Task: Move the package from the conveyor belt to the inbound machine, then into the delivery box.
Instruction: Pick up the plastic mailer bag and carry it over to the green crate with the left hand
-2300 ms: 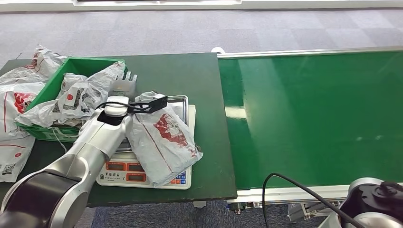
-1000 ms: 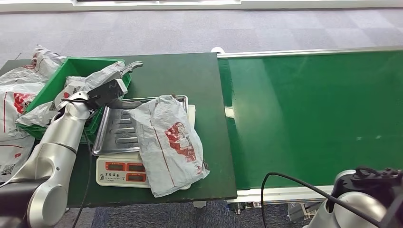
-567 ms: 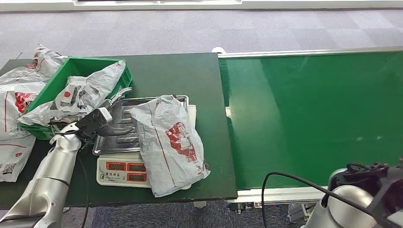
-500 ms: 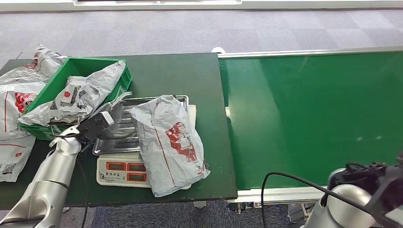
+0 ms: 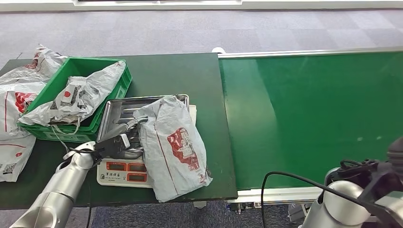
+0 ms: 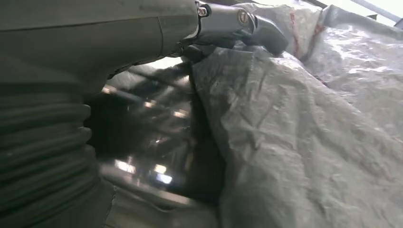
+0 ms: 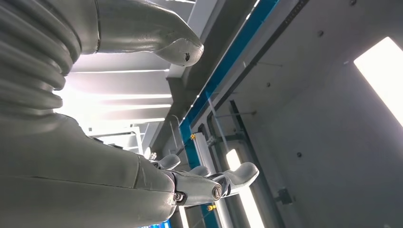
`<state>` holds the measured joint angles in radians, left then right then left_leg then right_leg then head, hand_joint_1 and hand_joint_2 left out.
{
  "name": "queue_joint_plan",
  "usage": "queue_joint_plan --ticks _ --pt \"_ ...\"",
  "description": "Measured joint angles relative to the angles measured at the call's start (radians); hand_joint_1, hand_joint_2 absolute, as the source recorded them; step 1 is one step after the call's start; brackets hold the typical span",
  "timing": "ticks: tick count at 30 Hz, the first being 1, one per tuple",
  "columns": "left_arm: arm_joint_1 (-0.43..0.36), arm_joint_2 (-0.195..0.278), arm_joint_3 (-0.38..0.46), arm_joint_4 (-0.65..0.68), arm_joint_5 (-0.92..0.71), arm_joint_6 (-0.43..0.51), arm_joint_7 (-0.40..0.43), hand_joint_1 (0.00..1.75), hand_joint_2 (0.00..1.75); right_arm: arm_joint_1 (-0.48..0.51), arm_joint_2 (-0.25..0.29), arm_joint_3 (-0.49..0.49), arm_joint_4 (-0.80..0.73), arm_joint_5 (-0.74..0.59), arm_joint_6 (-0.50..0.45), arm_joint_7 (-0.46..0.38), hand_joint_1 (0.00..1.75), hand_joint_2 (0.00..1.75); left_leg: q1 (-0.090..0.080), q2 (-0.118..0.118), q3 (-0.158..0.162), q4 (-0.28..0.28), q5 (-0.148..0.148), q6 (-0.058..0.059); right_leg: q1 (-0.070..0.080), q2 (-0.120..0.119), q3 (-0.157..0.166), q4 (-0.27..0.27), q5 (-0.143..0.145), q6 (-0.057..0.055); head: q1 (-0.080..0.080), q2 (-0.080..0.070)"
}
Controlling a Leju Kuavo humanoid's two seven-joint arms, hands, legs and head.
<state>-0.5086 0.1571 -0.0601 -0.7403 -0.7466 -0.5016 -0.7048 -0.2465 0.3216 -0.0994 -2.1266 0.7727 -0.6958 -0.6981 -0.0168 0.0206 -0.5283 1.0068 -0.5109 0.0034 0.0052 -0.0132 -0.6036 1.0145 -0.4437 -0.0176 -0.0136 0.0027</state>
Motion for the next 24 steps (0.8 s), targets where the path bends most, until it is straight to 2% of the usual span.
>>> queue_joint_plan --ticks 9,24 --pt "0.018 0.000 -0.056 -0.023 0.061 -0.001 -0.008 1.75 1.75 0.000 0.000 -0.004 0.009 0.005 0.000 0.000 0.00 1.75 0.000 -0.001 0.002 0.000 0.000 0.000 0.000 -0.001 0.002 0.000 0.000 0.000 0.000 0.000" --pt "0.022 0.004 -0.076 -0.030 0.074 -0.001 -0.006 1.75 1.75 0.001 0.000 -0.007 0.013 0.006 0.000 0.000 0.00 1.75 0.000 -0.003 0.003 0.000 0.000 0.000 0.000 -0.002 0.004 0.000 0.000 0.000 0.000 0.000"
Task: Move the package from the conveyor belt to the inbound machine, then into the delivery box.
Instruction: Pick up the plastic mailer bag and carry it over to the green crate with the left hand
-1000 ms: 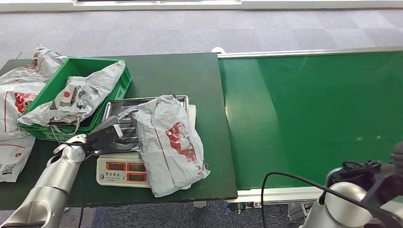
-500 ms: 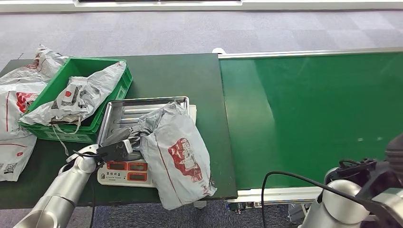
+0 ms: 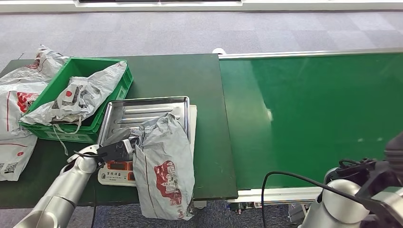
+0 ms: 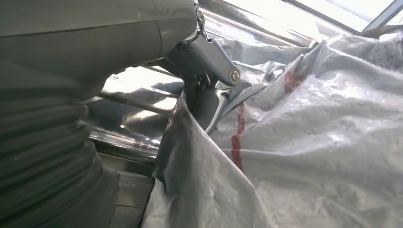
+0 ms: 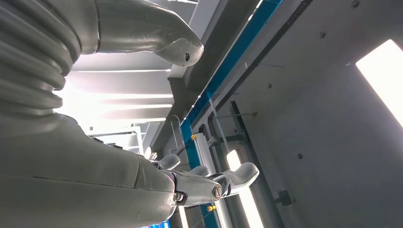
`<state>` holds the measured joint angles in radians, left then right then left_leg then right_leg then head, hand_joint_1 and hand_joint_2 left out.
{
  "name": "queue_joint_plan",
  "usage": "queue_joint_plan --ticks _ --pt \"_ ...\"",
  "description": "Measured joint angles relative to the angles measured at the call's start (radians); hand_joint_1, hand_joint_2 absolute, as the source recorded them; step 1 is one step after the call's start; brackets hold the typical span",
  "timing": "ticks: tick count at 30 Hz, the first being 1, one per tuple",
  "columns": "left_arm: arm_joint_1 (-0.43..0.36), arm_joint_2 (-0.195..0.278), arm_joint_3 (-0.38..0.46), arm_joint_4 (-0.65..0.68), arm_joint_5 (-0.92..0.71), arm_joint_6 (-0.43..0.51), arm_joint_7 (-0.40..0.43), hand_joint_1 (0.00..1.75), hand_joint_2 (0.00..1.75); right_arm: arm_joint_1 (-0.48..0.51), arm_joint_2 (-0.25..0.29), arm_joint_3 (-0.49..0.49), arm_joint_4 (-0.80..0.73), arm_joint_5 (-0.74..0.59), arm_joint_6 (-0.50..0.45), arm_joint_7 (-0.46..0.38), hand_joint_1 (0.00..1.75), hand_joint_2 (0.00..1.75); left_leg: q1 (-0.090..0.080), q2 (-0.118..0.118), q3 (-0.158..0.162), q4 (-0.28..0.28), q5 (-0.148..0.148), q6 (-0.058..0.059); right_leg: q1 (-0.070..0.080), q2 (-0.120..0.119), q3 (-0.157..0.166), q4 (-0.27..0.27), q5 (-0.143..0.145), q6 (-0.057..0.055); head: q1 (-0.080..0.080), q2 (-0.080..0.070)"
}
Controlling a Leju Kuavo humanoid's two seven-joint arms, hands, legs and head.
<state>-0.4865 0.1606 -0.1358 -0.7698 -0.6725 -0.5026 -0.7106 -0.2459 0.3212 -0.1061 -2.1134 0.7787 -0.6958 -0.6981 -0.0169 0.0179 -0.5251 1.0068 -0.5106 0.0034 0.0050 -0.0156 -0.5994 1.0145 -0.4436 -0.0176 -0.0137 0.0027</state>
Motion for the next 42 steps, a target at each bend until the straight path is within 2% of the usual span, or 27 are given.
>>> queue_joint_plan --ticks 12,15,17,20,24,30,35,37,39,40,42 --pt "-0.004 0.000 -0.012 0.012 0.054 0.013 0.002 1.75 1.75 0.001 0.000 -0.007 0.003 0.002 0.000 0.000 0.00 1.75 0.000 0.000 0.000 0.000 0.000 0.000 0.000 0.000 -0.001 0.000 0.000 0.000 0.000 0.000" --pt "0.005 -0.003 -0.017 -0.007 0.147 0.027 0.005 1.75 1.75 0.002 0.000 -0.011 0.006 0.002 0.000 0.000 0.00 1.75 0.000 0.000 0.000 0.000 0.000 0.000 0.000 0.001 -0.001 0.000 0.000 0.000 0.000 0.000" --pt "0.029 -0.010 -0.014 -0.066 0.280 0.054 0.006 1.75 1.75 0.003 0.000 -0.014 0.008 0.002 0.000 0.000 0.00 1.75 0.000 0.002 -0.001 0.000 0.000 0.000 0.000 0.002 -0.002 0.000 0.000 0.000 0.000 0.000" --pt "0.053 -0.040 0.026 -0.185 0.487 0.124 0.006 1.75 1.75 0.004 0.000 -0.018 0.009 0.004 0.000 0.000 0.00 1.75 0.000 0.001 -0.002 0.000 0.000 0.000 0.000 0.001 -0.003 0.000 0.000 0.000 0.000 0.000" --pt "0.054 -0.086 0.106 -0.313 0.604 0.169 0.011 1.75 1.75 0.004 0.000 -0.019 0.010 0.005 0.000 0.000 0.00 1.75 0.000 0.002 -0.002 0.000 0.000 0.000 0.000 0.002 -0.004 0.000 0.000 0.000 0.000 0.000" --pt "0.022 -0.145 0.201 -0.429 0.673 0.171 0.069 1.75 1.75 0.004 0.000 -0.019 0.022 -0.001 0.000 0.000 0.00 1.75 0.000 0.002 -0.003 0.000 -0.001 0.000 0.001 0.002 -0.005 0.000 0.000 0.000 0.000 0.000" --pt "-0.007 -0.179 0.234 -0.466 0.670 0.185 0.090 1.75 1.75 0.004 0.000 -0.022 0.033 -0.004 0.000 0.000 0.00 1.75 0.000 0.002 -0.003 0.000 0.000 0.000 0.001 0.002 -0.004 0.000 0.000 0.000 0.000 0.000" --pt "-0.016 -0.193 0.244 -0.472 0.642 0.228 0.099 1.75 1.75 0.004 0.000 -0.023 0.036 -0.004 0.000 0.000 0.00 1.75 0.000 0.002 -0.003 0.000 0.000 0.000 0.001 0.002 -0.005 0.000 0.000 0.000 0.000 0.000" --pt "-0.026 -0.207 0.250 -0.474 0.556 0.326 0.119 1.75 1.75 0.004 0.000 -0.024 0.039 -0.004 0.000 0.000 0.00 1.75 0.000 0.002 -0.003 0.000 0.000 0.000 0.001 0.002 -0.005 0.000 0.000 0.000 0.000 0.000" --pt "-0.035 -0.216 0.249 -0.473 0.469 0.415 0.148 1.75 1.75 0.004 0.000 -0.025 0.039 -0.003 0.000 0.000 0.00 1.75 0.000 0.002 -0.003 0.000 0.000 0.000 0.001 0.002 -0.005 0.000 0.000 0.000 0.000 0.000" --pt "-0.065 -0.237 0.233 -0.461 0.189 0.672 0.260 1.75 1.75 0.005 0.000 -0.025 0.040 0.001 0.000 0.000 0.00 1.75 0.000 0.001 -0.003 0.001 0.000 0.000 0.001 0.001 -0.005 0.000 0.000 0.000 0.000 0.000"
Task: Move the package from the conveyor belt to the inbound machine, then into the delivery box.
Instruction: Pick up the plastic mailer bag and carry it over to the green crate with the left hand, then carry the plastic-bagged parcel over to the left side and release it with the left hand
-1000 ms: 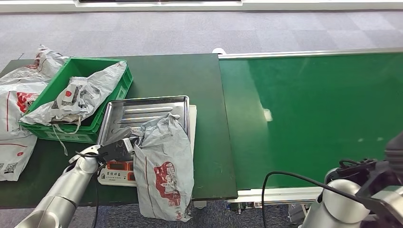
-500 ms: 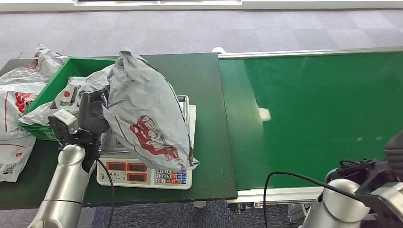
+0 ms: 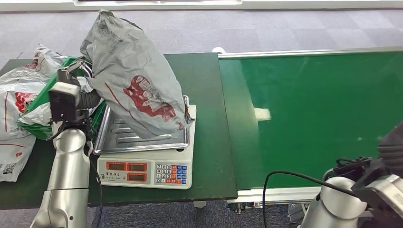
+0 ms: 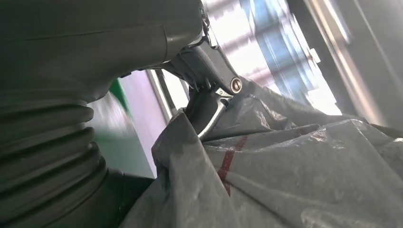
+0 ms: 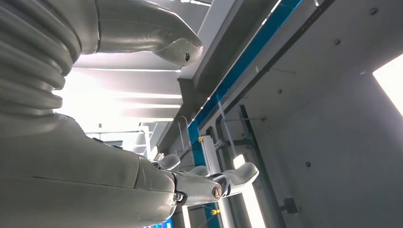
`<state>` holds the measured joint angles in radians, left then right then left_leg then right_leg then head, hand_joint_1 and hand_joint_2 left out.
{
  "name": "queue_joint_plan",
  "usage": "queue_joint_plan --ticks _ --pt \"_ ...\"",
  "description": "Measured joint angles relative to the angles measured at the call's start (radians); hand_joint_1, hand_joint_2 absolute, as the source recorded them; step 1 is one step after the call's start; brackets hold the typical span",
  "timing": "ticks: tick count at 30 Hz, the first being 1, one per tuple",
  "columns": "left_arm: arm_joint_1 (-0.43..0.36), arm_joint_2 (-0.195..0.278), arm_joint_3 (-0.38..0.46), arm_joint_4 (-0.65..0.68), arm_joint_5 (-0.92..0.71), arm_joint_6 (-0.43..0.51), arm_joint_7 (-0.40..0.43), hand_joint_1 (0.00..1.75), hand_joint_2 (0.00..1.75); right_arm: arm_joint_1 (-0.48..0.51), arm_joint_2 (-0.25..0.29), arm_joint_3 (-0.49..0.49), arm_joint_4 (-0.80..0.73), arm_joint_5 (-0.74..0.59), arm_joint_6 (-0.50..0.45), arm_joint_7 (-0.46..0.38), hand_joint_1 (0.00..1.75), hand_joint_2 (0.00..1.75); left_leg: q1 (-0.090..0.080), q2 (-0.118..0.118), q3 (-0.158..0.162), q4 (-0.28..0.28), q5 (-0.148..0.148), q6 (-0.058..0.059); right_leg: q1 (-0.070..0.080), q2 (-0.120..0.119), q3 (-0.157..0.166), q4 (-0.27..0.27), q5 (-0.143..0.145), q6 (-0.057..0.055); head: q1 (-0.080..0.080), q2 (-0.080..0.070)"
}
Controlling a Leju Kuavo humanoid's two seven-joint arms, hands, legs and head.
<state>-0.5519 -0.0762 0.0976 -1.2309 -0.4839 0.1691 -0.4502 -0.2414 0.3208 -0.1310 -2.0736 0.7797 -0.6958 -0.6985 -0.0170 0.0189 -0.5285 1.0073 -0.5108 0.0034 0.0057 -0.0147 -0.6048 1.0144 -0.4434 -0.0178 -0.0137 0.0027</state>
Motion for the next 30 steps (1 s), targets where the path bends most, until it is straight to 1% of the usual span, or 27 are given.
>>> queue_joint_plan --ticks 1,2,3,4,5,6,8,10,13,16,19,22,26,30 --pt "-0.023 -0.011 -0.015 0.014 -0.186 0.146 0.071 1.75 1.75 0.000 0.000 0.001 0.000 0.002 0.000 0.000 0.00 1.75 0.000 -0.001 0.000 0.000 0.000 0.000 0.000 -0.001 0.000 0.000 0.000 0.000 0.000 0.000" --pt "-0.047 -0.020 -0.033 0.032 -0.364 0.266 0.130 1.75 1.75 0.000 0.000 0.002 0.001 0.004 0.000 0.000 0.00 1.75 0.000 -0.002 -0.001 0.000 0.000 0.000 0.000 -0.001 0.000 0.000 0.000 0.000 0.000 0.000" --pt "-0.071 -0.027 -0.050 0.051 -0.519 0.345 0.171 1.75 1.75 0.000 0.000 0.003 0.001 0.005 0.000 0.000 0.00 1.75 0.000 -0.002 -0.001 0.000 0.000 0.000 0.000 -0.002 0.001 0.000 0.000 0.000 0.000 0.000" --pt "-0.095 -0.033 -0.066 0.072 -0.639 0.389 0.201 1.75 1.75 -0.001 0.000 0.004 0.002 0.005 0.000 0.000 0.00 1.75 0.000 -0.002 -0.001 0.000 0.000 0.000 0.000 -0.002 0.001 0.000 0.000 0.000 0.000 0.000" --pt "-0.121 -0.038 -0.078 0.098 -0.707 0.404 0.230 1.75 1.75 -0.001 0.000 0.007 0.003 0.005 0.000 0.000 0.00 1.75 0.000 -0.002 -0.001 0.000 0.000 0.000 -0.001 -0.002 0.001 0.000 0.000 0.000 0.000 0.000" --pt "-0.149 -0.043 -0.087 0.130 -0.741 0.409 0.267 1.75 1.75 -0.002 0.000 0.011 0.004 0.005 0.000 0.000 0.00 1.75 -0.001 -0.002 -0.001 0.000 0.000 0.000 -0.001 -0.002 0.001 0.000 0.000 0.000 0.000 0.000" --pt "-0.220 -0.050 -0.098 0.213 -0.752 0.424 0.352 1.75 1.75 -0.003 0.000 0.027 0.008 0.007 0.000 0.003 0.00 1.75 -0.001 0.000 -0.001 0.000 0.000 0.000 -0.001 -0.001 0.001 0.000 0.001 0.000 0.000 0.000" --pt "-0.299 -0.051 -0.098 0.309 -0.752 0.454 0.416 1.75 1.75 -0.004 0.000 0.050 0.013 0.009 0.000 0.006 0.00 1.75 0.000 0.000 -0.001 0.000 0.000 0.000 -0.001 0.000 0.000 0.000 0.001 0.000 0.000 0.000" --pt "-0.404 -0.040 -0.083 0.447 -0.726 0.496 0.465 1.75 1.75 -0.004 0.000 0.079 0.023 0.006 0.000 0.005 0.00 1.75 0.000 0.000 0.000 0.000 0.001 0.000 0.000 0.000 0.000 0.000 0.001 0.000 0.000 0.000" --pt "-0.469 -0.025 -0.059 0.549 -0.697 0.511 0.478 1.75 1.75 -0.004 0.000 0.096 0.036 0.006 0.000 0.009 0.00 1.75 0.001 0.000 0.000 0.000 0.001 -0.001 0.000 0.000 0.000 0.001 0.001 0.000 0.000 0.000" --pt "-0.494 -0.005 -0.023 0.605 -0.654 0.520 0.469 1.75 1.75 -0.005 0.000 0.110 0.046 0.012 0.000 0.022 0.00 1.75 0.001 0.000 0.000 -0.001 0.001 -0.001 0.001 0.000 0.000 0.001 0.001 -0.001 0.000 0.000" --pt "-0.498 0.017 0.054 0.636 -0.572 0.523 0.455 1.75 1.75 -0.004 0.000 0.124 0.058 0.017 0.000 0.025 0.00 1.75 0.001 0.002 0.000 -0.001 0.001 -0.002 0.001 0.002 0.000 0.001 0.001 -0.001 0.000 0.000" --pt "-0.488 0.045 0.220 0.650 -0.505 0.524 0.454 1.75 1.75 -0.001 0.000 0.135 0.074 0.008 0.000 0.006 0.00 1.75 0.001 0.003 0.000 -0.001 0.001 -0.002 0.001 0.002 0.000 0.001 0.001 -0.001 0.000 0.000" --pt "-0.477 0.061 0.373 0.659 -0.498 0.525 0.430 1.75 1.75 0.003 0.000 0.141 0.083 0.009 0.000 0.002 0.00 1.75 0.002 0.000 -0.001 -0.001 0.001 -0.002 0.001 0.001 0.000 0.001 0.000 -0.001 0.000 0.000"
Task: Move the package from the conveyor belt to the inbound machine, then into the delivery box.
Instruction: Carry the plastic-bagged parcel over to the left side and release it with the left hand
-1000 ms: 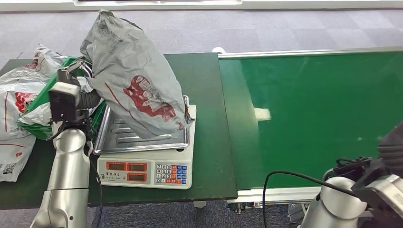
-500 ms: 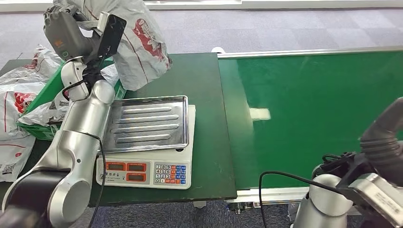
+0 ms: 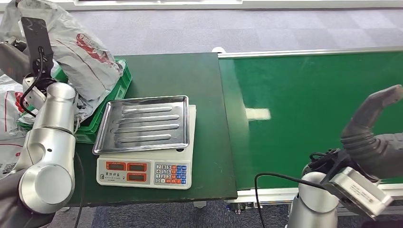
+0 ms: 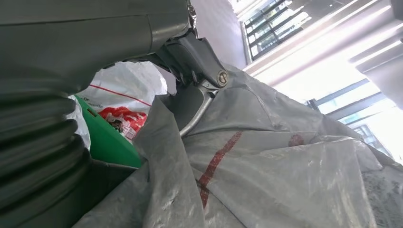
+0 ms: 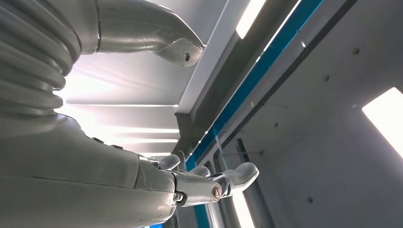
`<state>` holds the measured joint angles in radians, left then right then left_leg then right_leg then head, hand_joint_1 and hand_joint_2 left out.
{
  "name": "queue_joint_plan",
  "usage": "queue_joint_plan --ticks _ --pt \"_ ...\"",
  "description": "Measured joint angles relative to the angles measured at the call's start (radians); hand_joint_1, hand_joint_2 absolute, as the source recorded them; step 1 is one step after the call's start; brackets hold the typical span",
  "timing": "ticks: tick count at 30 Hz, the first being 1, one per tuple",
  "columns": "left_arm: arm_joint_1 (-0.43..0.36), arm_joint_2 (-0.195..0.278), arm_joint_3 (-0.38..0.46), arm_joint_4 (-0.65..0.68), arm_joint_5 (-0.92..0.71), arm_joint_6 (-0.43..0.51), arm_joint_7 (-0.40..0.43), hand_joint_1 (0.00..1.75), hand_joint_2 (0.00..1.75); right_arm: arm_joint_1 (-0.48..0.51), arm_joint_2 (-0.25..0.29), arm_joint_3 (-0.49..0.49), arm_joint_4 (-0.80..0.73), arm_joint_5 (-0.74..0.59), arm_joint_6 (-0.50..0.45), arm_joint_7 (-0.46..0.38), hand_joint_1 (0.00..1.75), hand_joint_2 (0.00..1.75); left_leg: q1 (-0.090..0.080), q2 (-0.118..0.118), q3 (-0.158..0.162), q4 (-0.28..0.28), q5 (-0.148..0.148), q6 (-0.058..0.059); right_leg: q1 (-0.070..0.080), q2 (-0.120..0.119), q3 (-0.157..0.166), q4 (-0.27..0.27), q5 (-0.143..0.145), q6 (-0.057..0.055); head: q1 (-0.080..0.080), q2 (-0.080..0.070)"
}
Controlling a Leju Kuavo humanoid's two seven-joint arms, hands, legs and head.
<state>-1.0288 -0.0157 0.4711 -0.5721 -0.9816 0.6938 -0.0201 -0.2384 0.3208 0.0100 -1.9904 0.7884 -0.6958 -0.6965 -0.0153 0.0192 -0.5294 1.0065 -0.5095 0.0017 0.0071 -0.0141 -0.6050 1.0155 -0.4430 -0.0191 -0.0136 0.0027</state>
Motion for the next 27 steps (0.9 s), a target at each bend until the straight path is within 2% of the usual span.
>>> queue_joint_plan --ticks 6,12,15,16,17,19,20,21,25,27 --pt "0.015 0.003 0.312 0.029 0.028 0.000 -0.129 1.75 1.75 0.011 0.000 0.009 0.003 0.005 0.000 0.008 0.00 1.75 0.000 0.003 0.001 0.000 0.000 0.000 0.000 0.002 0.000 0.000 0.000 0.000 0.000 0.000" --pt "0.022 0.003 0.440 0.049 0.034 0.000 -0.142 1.75 1.75 0.014 0.000 0.010 0.004 0.005 0.000 0.009 0.00 1.75 0.000 0.000 0.000 0.000 0.000 0.000 0.000 0.000 0.000 0.000 0.000 0.000 0.000 0.000" --pt "0.022 0.003 0.494 0.061 0.060 0.000 -0.186 1.75 1.75 0.018 -0.001 0.012 0.009 0.004 0.000 0.005 0.00 1.75 -0.001 0.000 0.000 0.000 0.000 0.000 -0.001 0.001 0.000 0.000 0.000 0.000 0.000 0.000" --pt "0.023 0.003 0.520 0.067 0.071 0.000 -0.213 1.59 1.75 0.019 -0.001 0.012 0.010 0.004 0.000 0.002 0.00 1.75 -0.001 0.001 0.000 0.000 0.000 0.000 -0.001 0.001 0.000 0.000 0.000 0.000 0.000 0.000" --pt "0.025 0.004 0.550 0.075 0.081 0.000 -0.241 1.16 1.75 0.020 -0.001 0.013 0.012 0.004 0.000 0.000 0.00 1.75 -0.001 0.001 0.000 0.000 0.000 0.000 -0.001 0.001 0.000 0.000 0.000 0.000 0.000 0.000" --pt "0.031 0.005 0.609 0.092 0.089 0.000 -0.286 0.29 0.87 0.022 -0.002 0.015 0.016 0.004 0.000 -0.002 0.00 1.75 -0.001 0.001 0.000 0.000 0.000 0.000 -0.001 0.001 0.000 0.000 0.000 0.000 0.000 0.000" --pt "0.034 0.007 0.636 0.102 0.086 0.000 -0.297 0.00 0.44 0.023 -0.002 0.016 0.017 0.004 0.000 -0.002 0.00 1.75 -0.001 0.001 0.000 0.000 0.000 0.000 -0.001 0.001 0.000 0.000 0.000 0.000 0.000 0.000" --pt "0.036 0.010 0.660 0.113 0.080 0.000 -0.300 0.00 0.00 0.025 -0.002 0.017 0.019 0.004 0.000 -0.002 0.00 1.75 0.000 0.001 0.000 0.000 0.000 0.000 0.000 0.001 0.000 0.000 0.000 0.000 0.000 0.000" --pt "0.045 0.028 0.695 0.185 0.003 -0.017 -0.231 0.00 0.00 0.028 -0.002 0.021 0.021 0.019 0.000 0.005 0.00 1.75 0.000 0.000 0.000 0.000 0.000 0.000 0.000 0.000 0.000 0.000 0.000 0.000 0.000 0.000" --pt "0.048 0.032 0.695 0.207 -0.022 -0.014 -0.226 0.00 0.00 0.028 -0.002 0.029 0.022 0.033 0.000 0.014 0.00 1.75 0.000 0.001 0.000 0.000 0.000 0.000 0.000 0.001 0.000 0.000 0.000 -0.001 0.000 0.000"
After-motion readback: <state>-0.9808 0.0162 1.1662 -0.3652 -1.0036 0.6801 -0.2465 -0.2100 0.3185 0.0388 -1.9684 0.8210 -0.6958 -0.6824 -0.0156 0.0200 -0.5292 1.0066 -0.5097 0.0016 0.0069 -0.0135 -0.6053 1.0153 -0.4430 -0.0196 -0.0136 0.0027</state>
